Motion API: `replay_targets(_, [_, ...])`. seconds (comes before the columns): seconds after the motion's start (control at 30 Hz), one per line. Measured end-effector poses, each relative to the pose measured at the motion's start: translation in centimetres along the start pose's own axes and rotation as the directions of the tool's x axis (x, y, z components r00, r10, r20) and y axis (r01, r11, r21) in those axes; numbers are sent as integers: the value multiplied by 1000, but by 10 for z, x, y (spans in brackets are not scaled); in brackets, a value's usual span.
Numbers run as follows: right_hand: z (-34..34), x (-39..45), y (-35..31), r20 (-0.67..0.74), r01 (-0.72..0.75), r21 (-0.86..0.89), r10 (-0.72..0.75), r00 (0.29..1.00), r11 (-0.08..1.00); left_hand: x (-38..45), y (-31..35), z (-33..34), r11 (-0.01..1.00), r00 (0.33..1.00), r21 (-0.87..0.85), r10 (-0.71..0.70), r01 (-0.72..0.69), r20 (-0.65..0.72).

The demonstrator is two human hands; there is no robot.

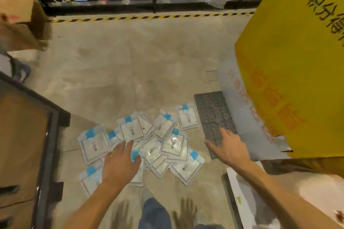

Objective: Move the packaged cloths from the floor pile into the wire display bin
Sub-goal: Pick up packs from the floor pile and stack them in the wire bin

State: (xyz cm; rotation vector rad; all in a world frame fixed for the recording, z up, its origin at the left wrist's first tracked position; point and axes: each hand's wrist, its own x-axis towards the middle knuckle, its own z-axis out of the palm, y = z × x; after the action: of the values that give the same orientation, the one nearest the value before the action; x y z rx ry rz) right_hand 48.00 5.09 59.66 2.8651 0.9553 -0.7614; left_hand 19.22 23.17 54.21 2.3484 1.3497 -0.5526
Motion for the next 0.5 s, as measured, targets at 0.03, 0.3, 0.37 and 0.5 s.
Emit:
replay_targets(0.03, [18, 16, -3, 21, -17, -13, 17, 1000, 1000, 20, -3, 16, 1000, 1000, -5, -1, 2, 20])
replay_targets(0.3, [229, 164, 2, 192, -14, -114, 36, 981, 993, 182, -31, 192, 1000, 991, 19, 8, -11, 132])
replay_targets(0.37, [285, 207, 8, 196, -12, -127, 37, 980, 992, 222, -40, 244, 999, 991, 33, 14, -19, 136])
replay_targets(0.5, [394, 287, 19, 207, -28, -100, 48, 977, 995, 306, -56, 348, 998, 989, 60, 25, -34, 146])
